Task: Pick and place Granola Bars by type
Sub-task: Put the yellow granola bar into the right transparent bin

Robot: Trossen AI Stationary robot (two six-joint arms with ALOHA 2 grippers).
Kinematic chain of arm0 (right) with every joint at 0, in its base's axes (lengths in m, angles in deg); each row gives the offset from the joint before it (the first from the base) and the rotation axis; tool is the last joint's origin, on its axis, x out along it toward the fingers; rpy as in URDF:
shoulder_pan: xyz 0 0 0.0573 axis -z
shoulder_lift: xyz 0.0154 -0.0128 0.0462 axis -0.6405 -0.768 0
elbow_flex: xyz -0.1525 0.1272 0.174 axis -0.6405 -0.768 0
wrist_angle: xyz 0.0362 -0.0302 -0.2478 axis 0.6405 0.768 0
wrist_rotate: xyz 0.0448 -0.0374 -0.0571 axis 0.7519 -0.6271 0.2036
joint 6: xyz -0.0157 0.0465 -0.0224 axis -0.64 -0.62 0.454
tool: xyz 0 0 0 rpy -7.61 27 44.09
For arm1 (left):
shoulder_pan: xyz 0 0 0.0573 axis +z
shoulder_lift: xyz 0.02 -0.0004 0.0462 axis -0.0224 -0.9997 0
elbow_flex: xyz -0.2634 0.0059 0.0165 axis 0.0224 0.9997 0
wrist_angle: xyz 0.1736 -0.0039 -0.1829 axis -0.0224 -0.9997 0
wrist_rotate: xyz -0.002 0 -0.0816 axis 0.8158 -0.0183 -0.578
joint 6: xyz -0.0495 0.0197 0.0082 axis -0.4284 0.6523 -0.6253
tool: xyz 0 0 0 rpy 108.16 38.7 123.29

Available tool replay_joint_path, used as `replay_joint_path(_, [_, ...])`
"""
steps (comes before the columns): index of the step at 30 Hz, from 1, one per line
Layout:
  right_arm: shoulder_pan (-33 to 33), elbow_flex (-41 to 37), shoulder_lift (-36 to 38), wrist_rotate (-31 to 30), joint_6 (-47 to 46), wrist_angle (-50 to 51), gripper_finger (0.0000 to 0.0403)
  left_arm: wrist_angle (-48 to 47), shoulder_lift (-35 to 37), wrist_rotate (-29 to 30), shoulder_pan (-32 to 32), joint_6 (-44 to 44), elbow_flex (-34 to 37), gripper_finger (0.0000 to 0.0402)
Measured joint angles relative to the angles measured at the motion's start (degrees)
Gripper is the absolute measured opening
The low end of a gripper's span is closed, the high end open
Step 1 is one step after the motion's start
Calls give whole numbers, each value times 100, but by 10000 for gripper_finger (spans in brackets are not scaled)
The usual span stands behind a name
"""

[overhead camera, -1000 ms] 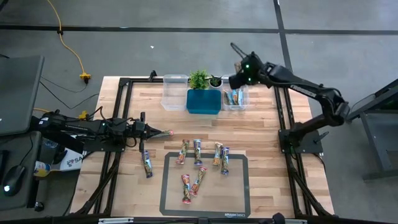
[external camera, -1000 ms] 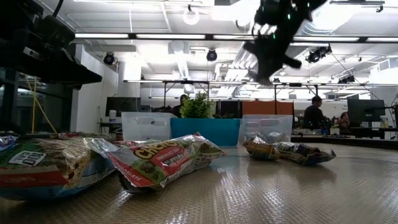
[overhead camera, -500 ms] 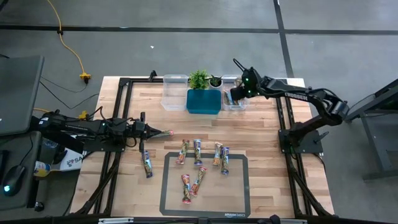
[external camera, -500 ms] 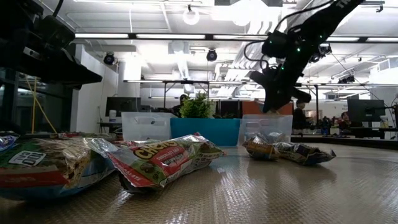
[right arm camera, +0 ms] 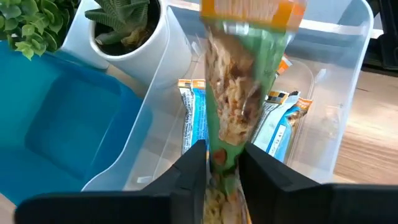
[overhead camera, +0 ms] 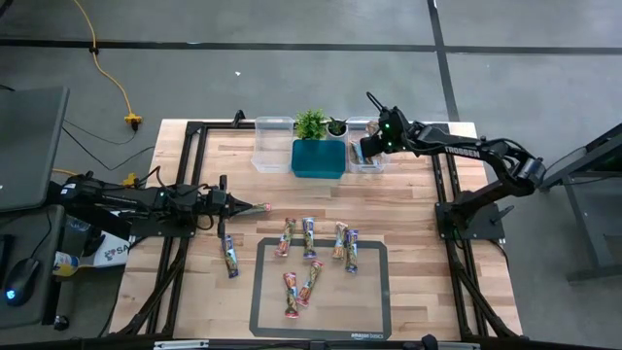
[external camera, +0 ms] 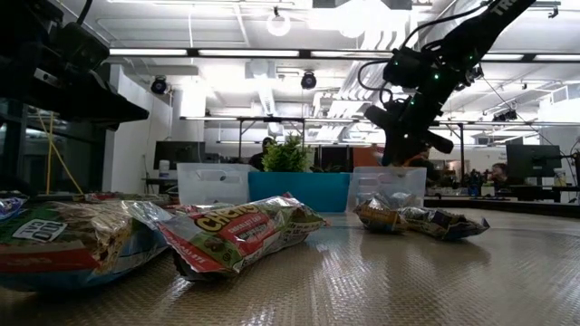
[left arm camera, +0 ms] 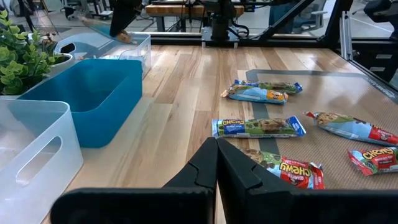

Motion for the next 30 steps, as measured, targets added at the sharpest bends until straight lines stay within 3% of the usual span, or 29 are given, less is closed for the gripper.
replay_joint_path(12, [0, 0, 0, 56, 324, -372, 147, 2, 0, 0, 1, -2, 0, 1])
replay_joint_path(18, [0, 4, 1, 654, 402, -1418, 147, 1, 0, 0, -1, -1, 1, 1])
replay_joint_path(22, [-56, 4, 2, 1361, 400, -1996, 140, 0, 0, 0, 1, 0, 0, 1])
replay_joint_path(30, [-706, 7, 29, 2137, 206, -2815, 138, 0, 0, 0, 1, -1, 2, 1])
